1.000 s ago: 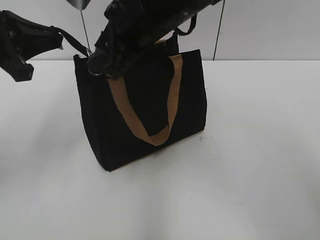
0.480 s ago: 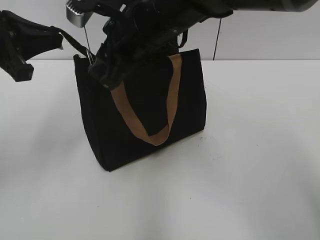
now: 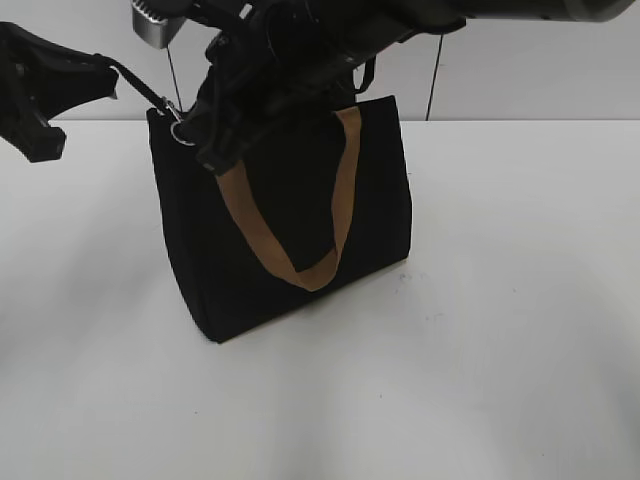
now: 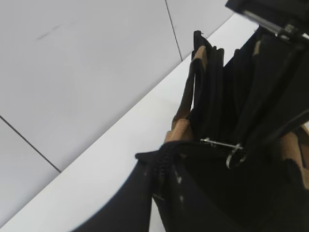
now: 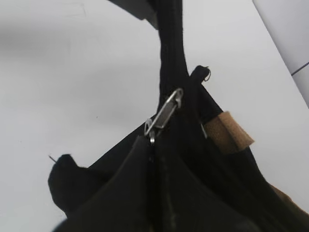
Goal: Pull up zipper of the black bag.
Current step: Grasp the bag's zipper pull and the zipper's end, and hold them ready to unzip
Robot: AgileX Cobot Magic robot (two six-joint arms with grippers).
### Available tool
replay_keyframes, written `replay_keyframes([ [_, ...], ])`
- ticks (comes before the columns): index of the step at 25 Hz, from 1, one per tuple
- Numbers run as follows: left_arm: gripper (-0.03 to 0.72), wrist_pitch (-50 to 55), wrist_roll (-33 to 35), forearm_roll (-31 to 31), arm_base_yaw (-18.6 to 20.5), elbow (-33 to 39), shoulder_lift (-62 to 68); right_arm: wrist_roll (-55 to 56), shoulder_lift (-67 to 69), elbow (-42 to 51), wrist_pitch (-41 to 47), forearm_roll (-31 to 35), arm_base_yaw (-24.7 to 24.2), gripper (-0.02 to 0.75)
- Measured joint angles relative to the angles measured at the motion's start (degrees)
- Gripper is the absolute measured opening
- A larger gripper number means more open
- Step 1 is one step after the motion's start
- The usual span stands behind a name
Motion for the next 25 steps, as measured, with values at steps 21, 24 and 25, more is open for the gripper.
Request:
replay_keyframes([
  [21,0.033,0.89,-24.6,24.93,0.0,0.0,0.0,14.73,-2.36,0.0,4.55,0.75,-2.32,-0.001],
  [24,0.033,1.76,-31.71,31.81,0.0,0.0,0.0,15.99,-2.36,0.0,4.76,1.34,-2.32,-0.001],
  [25,0.033,1.97,-33.72,34.38,0.0,0.0,0.13,16.07,-2.36,0.0,4.84,1.88,-2.32,-0.001],
])
